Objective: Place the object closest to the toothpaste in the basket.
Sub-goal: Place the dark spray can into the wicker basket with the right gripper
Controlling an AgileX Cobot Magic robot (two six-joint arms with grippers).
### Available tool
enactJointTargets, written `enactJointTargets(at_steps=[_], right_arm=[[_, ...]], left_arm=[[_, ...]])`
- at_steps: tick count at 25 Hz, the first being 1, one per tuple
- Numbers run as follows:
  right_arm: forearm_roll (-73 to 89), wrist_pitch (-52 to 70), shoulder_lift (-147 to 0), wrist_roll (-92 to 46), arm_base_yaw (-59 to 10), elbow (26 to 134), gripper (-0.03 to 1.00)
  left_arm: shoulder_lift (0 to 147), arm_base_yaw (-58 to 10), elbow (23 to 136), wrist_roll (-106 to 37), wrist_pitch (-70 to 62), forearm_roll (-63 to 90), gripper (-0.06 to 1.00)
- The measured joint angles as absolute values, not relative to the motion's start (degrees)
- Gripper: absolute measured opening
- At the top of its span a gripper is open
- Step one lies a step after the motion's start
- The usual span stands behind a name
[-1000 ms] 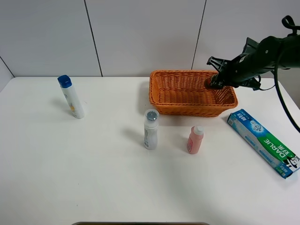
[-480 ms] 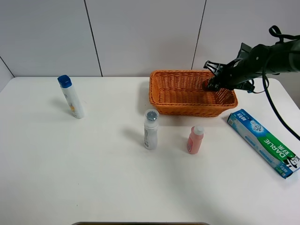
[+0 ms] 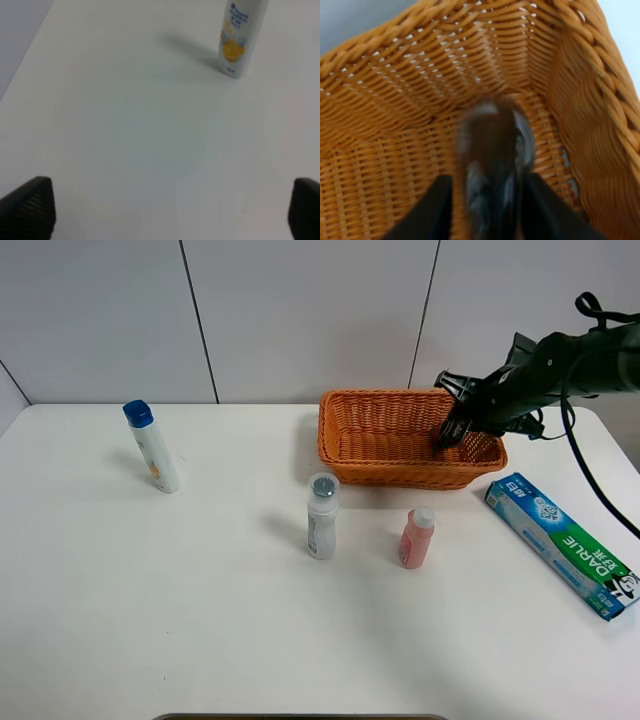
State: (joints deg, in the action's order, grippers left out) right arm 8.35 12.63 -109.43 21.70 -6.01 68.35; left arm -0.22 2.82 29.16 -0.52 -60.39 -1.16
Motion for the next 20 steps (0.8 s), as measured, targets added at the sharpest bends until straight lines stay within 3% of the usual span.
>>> enactJointTargets(at_steps=[5, 13, 20], right_arm=[[9.1, 14.1, -109.4, 21.7, -6.0, 68.4, 0.64], [9.2, 18.8, -104.9, 19.6, -6.0, 68.4, 0.66], [9.2, 32.2, -94.9, 12.3, -6.0, 68.4, 0.66]], left_arm=[[-0.2, 2.8, 29.2, -0.5, -60.4, -1.2, 0.94], [-0.2, 2.8, 29.2, -0.5, -60.4, -1.2, 0.94], [-0.2, 2.8, 29.2, -0.5, -60.4, -1.2, 0.94]])
